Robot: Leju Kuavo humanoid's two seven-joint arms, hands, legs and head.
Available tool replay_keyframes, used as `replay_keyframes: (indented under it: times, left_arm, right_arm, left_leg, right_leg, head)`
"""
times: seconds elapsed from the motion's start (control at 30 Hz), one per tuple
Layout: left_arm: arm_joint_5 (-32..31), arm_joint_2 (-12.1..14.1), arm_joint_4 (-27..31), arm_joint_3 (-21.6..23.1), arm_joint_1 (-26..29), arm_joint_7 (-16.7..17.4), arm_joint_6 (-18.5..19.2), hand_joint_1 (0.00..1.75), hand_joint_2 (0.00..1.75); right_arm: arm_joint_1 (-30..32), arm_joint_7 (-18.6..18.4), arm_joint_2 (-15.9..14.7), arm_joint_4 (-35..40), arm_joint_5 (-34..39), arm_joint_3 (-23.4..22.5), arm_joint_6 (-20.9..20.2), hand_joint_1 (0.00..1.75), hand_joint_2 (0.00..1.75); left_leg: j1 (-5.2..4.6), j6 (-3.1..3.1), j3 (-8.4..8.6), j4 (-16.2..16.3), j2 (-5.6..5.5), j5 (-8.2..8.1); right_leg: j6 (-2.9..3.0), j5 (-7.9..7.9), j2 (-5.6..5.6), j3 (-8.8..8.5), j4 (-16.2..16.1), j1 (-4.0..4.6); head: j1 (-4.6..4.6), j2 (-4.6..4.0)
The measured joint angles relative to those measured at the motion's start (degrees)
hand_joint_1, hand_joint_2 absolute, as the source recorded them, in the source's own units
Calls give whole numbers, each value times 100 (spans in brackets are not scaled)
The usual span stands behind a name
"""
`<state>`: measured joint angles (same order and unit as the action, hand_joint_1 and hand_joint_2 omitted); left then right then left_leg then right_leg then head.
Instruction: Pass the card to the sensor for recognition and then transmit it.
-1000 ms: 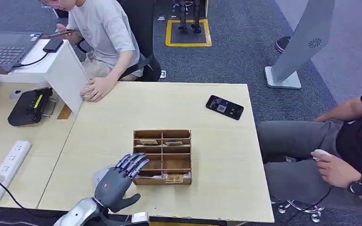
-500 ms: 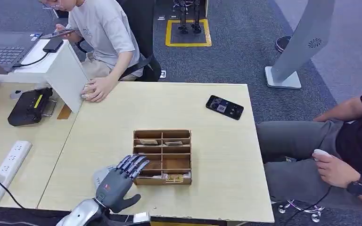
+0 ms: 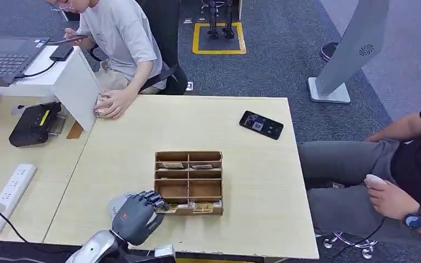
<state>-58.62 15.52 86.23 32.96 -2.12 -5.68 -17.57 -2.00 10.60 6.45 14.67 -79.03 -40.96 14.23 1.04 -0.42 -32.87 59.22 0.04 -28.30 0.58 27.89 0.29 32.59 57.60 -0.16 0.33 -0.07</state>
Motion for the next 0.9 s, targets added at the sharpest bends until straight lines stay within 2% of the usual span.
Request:
replay_keyframes:
  times: [0.33,0.7,0.77,0.9]
  left_arm:
    - [417,-11,-13,-2,-26,-199,142,175,175]
    - [509,-15,-20,-2,-29,-229,164,175,175]
    - [741,-15,-17,-9,-31,-332,245,175,175]
    - [1793,29,136,-120,-68,-737,691,175,175]
  right_arm:
    - [-2,0,0,-2,52,85,0,0,175]
    - [-8,-2,0,0,61,96,0,0,175]
    - [-9,0,0,-2,92,98,2,0,175]
    - [-15,2,0,-2,166,107,17,0,175]
  left_leg:
    - [0,0,0,0,-1,0]
    - [0,0,1,0,-1,0]
    - [0,0,1,0,0,0]
    - [0,-1,1,1,-1,1]
  right_leg:
    - [0,0,0,0,0,0]
    - [0,0,-1,-1,0,0]
    - [0,0,-1,-1,0,0]
    - [0,0,-1,0,0,0]
  head:
    - [0,0]
    - [0,0]
    - [0,0]
    - [0,0]
